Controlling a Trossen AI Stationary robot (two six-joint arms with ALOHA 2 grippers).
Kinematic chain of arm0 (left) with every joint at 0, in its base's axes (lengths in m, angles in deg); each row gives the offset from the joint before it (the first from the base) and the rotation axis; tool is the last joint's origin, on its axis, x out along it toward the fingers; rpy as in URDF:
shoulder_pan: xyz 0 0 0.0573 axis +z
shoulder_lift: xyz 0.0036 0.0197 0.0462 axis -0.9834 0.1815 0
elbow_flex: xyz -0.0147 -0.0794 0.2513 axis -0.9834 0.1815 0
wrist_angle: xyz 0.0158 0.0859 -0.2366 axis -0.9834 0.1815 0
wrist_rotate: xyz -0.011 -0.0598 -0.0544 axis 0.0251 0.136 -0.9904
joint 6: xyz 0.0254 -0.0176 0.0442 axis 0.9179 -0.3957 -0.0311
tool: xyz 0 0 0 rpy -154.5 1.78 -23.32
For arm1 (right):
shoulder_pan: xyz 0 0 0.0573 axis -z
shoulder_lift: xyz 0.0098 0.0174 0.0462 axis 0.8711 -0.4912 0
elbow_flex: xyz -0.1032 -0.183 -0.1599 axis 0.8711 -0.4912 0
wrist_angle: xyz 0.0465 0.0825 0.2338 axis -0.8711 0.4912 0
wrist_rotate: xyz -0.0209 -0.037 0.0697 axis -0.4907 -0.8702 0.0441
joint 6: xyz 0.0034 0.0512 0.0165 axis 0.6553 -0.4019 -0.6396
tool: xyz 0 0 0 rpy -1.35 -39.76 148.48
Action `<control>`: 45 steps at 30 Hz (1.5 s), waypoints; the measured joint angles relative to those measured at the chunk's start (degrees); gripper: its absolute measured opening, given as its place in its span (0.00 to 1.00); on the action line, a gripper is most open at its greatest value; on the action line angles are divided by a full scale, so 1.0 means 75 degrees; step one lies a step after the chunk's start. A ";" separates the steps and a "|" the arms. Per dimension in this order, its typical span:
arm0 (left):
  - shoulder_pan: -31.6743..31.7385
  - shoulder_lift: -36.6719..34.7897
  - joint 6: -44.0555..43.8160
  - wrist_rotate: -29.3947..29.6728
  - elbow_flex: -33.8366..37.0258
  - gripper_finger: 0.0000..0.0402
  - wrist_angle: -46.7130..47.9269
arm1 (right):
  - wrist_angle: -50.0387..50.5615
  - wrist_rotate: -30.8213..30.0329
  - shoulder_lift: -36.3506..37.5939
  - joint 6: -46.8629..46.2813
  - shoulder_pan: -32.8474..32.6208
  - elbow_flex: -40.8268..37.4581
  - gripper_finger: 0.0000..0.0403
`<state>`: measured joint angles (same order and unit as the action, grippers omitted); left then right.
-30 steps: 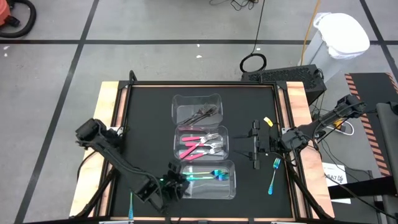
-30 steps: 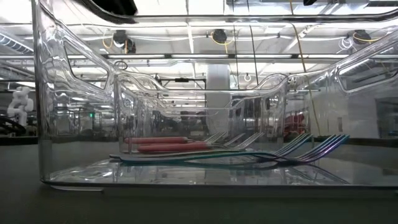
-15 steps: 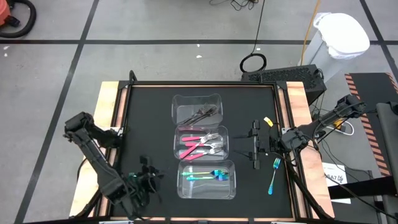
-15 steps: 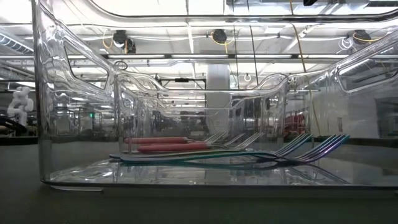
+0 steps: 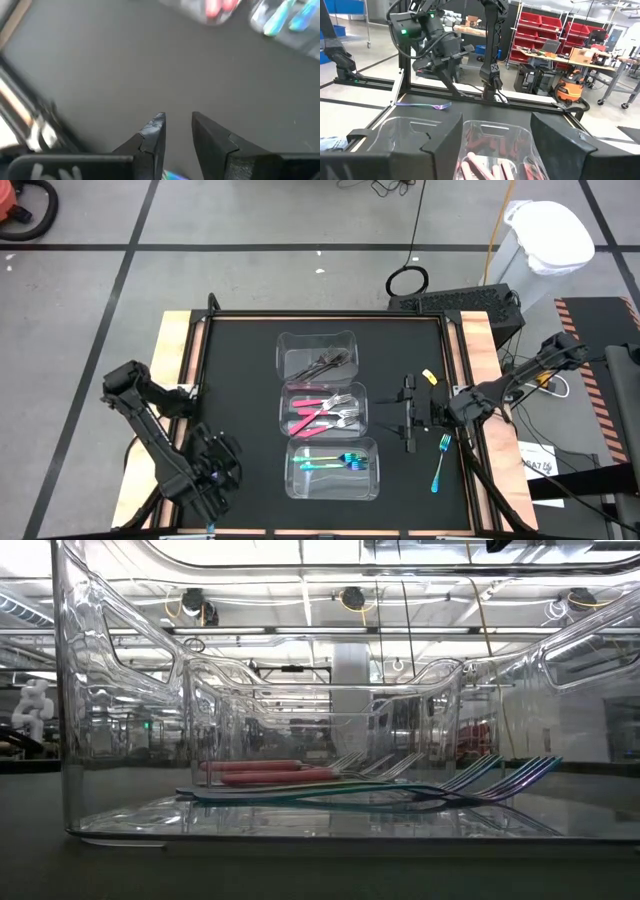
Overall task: Sort silverware by color (type)
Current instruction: Put the left blue fork into the bottom transparent bin
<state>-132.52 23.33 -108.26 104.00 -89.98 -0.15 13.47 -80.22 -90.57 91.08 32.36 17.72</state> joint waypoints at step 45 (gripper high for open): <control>-0.2104 0.0993 -0.3623 -0.1750 0.0522 0.24 -0.2372 | -0.0290 0.0000 -0.0173 -0.0069 0.0017 -0.0003 0.57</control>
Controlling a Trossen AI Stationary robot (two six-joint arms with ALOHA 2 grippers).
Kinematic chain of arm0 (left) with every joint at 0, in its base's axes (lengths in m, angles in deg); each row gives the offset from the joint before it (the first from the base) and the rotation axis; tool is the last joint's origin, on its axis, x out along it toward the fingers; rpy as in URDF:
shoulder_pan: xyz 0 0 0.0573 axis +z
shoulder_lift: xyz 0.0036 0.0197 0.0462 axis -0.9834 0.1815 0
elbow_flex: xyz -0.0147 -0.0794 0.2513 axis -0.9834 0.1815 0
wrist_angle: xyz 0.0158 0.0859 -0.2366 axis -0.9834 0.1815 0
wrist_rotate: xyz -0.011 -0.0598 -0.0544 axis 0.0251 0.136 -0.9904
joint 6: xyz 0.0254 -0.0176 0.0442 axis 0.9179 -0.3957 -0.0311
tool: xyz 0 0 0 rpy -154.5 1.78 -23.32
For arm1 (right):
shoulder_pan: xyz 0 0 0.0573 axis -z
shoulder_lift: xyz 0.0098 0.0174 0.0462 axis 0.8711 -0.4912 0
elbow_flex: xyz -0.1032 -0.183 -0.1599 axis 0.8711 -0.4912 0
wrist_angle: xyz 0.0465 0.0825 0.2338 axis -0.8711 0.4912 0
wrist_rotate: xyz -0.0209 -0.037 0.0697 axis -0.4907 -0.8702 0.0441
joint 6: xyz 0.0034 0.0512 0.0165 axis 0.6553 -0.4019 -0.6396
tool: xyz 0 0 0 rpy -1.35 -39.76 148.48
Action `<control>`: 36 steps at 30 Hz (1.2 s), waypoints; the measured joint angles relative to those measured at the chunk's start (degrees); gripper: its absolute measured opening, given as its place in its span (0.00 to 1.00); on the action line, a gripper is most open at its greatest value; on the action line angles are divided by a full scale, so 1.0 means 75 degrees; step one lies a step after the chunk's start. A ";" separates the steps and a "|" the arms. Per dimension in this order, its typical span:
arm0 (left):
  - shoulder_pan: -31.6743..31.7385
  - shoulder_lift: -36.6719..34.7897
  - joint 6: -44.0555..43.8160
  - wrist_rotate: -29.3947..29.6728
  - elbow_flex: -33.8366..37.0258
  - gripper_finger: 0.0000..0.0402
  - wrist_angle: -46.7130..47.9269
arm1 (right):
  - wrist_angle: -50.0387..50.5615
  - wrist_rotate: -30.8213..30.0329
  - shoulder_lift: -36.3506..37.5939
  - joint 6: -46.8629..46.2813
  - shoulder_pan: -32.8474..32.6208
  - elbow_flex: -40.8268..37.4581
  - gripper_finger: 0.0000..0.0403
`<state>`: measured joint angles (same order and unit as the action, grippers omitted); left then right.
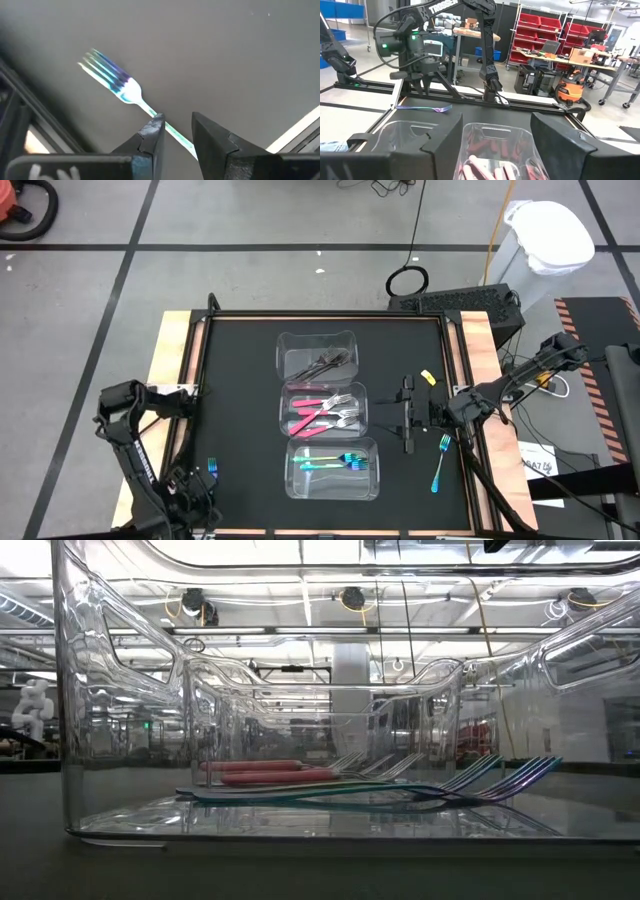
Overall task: Sort silverware by color (type)
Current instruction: Put the left blue fork into the bottom transparent bin
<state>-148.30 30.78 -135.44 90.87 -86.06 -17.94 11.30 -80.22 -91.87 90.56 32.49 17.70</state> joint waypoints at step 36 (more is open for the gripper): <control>0.0420 0.0794 -0.1668 -0.1798 -0.0006 0.24 -0.0528 | 0.0003 0.0000 0.0000 -0.0007 0.0000 0.0000 0.57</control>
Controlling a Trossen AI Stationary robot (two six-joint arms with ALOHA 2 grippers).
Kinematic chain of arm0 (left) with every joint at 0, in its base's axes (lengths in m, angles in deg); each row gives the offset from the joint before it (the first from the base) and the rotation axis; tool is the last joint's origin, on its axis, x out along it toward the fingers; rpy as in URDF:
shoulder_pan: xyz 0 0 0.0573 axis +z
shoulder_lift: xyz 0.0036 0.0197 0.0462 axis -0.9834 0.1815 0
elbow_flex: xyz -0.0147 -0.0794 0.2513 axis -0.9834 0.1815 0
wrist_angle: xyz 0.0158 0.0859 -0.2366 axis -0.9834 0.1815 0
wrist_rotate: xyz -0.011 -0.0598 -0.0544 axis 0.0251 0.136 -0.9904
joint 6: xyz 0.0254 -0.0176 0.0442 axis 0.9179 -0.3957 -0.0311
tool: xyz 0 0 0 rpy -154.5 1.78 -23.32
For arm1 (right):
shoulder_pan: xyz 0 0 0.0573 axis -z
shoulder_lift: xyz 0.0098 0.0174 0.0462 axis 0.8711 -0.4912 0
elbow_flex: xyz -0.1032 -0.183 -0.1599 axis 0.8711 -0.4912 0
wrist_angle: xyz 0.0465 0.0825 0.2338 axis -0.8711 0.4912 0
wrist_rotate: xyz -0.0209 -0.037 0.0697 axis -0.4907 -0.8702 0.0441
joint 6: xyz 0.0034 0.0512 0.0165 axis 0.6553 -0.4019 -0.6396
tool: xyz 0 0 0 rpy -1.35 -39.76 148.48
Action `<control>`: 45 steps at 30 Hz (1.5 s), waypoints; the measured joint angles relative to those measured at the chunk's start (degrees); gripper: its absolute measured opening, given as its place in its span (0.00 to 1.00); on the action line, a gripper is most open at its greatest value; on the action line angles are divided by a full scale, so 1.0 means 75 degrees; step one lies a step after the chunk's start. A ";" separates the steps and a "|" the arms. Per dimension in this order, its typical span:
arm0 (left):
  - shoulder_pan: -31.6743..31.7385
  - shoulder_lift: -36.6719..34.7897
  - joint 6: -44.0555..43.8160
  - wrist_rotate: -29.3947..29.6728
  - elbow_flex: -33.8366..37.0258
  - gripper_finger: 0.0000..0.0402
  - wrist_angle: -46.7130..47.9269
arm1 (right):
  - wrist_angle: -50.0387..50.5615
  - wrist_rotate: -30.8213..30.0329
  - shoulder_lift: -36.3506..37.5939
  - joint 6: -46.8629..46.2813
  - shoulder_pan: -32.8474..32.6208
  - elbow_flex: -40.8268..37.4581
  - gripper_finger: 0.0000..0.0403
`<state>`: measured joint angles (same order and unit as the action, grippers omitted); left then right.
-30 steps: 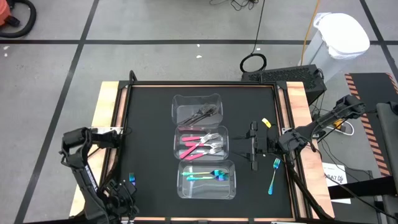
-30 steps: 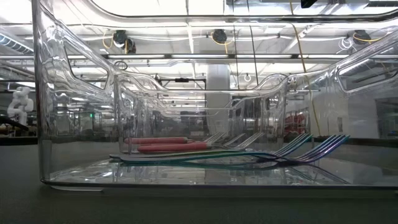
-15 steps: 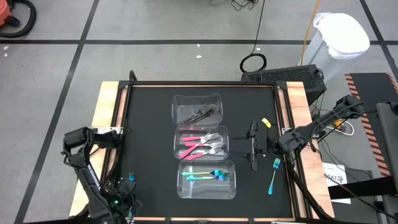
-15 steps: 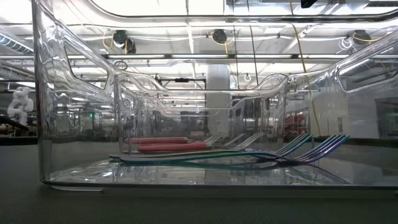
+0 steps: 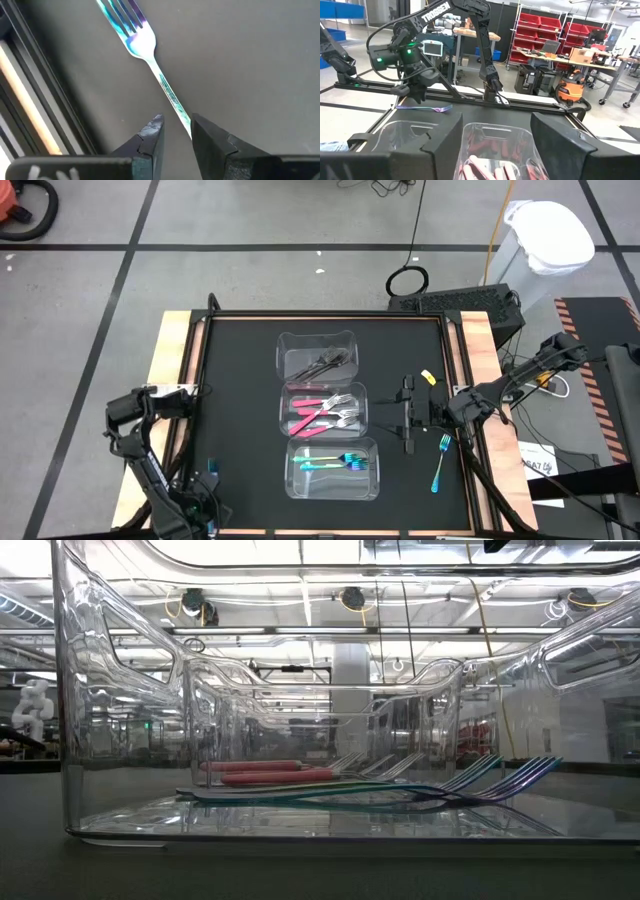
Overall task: Sort silverware by color (type)
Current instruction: Put the left blue fork into the bottom transparent bin
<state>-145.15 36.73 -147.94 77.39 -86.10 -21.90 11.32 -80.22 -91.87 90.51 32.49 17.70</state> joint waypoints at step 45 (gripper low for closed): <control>0.0102 0.0446 0.0829 0.1631 0.0291 0.00 0.0611 | -0.0014 -0.0002 -0.0040 0.0054 0.0000 0.0000 0.57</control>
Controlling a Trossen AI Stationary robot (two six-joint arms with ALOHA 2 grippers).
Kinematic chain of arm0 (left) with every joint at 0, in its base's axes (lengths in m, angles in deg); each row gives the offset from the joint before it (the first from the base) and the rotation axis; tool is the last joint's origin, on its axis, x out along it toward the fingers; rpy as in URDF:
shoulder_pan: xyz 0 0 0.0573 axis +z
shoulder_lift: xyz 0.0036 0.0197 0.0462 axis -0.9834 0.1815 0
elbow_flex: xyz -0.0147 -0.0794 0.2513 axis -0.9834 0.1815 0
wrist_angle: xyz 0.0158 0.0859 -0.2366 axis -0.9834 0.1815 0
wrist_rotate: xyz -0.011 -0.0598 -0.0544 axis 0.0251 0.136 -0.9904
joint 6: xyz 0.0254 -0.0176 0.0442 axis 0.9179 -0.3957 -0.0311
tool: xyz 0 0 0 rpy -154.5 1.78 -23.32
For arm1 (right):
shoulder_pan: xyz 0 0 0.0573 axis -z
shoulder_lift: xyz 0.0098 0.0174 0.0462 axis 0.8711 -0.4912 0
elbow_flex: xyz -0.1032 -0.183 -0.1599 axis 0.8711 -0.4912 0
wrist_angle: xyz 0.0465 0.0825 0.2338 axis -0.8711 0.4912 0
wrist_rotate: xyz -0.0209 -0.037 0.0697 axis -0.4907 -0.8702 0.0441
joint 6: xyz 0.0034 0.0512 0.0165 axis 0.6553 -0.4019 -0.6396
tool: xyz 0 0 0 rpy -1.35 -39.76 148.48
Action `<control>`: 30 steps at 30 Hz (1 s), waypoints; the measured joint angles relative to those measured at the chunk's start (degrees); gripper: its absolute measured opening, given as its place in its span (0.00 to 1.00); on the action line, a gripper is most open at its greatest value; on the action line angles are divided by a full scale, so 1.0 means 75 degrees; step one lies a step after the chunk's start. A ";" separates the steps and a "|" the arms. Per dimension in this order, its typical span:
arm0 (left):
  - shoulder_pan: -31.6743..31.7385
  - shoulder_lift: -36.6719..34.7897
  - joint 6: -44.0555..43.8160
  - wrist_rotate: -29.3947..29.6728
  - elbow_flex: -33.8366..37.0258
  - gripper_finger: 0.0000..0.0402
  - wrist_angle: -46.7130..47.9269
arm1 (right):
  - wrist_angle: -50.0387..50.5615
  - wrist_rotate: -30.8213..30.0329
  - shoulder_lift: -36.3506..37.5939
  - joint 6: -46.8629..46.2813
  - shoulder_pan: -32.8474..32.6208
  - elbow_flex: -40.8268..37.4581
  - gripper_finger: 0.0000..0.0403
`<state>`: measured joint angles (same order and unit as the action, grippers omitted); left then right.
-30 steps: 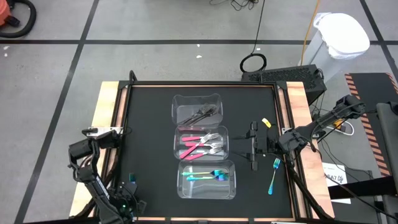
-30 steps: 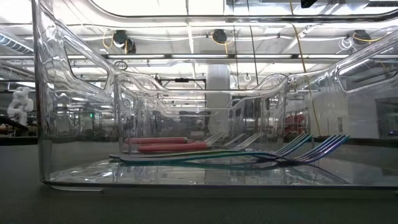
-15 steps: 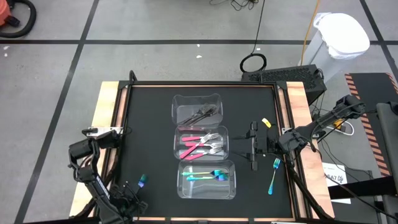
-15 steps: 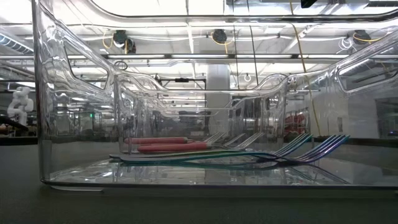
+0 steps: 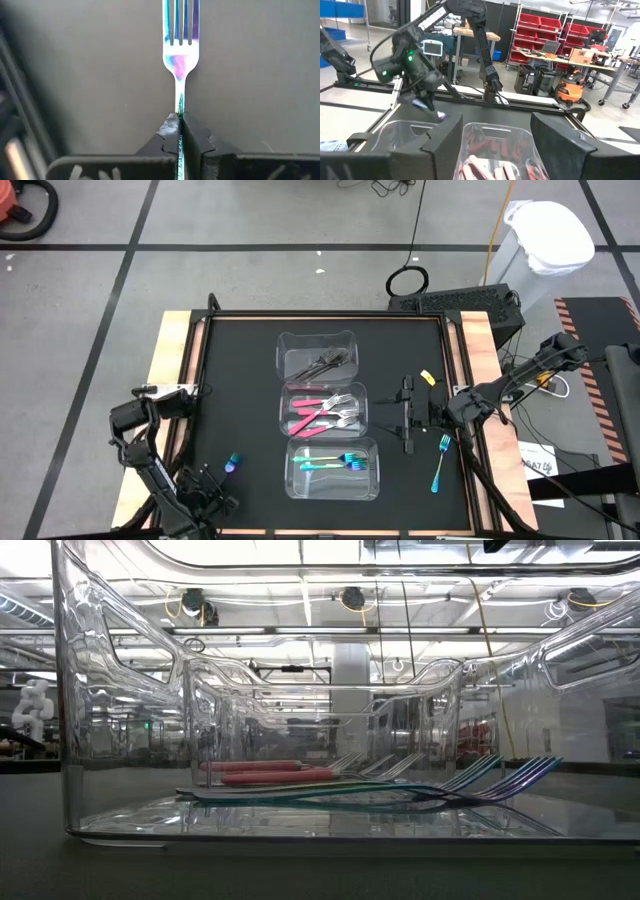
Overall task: Sort silverware by color (type)
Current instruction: Put the left blue fork into the bottom transparent bin
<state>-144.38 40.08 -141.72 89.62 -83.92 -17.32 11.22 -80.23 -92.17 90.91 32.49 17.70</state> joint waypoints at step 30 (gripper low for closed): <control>0.1212 -0.3328 0.5247 0.3800 -0.0020 0.00 -0.0479 | -0.1124 0.1241 -0.2954 0.3220 -0.0126 0.1391 0.57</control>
<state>-135.29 15.12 -102.37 118.12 -84.07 -20.91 2.79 -70.93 -114.33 115.06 31.54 28.13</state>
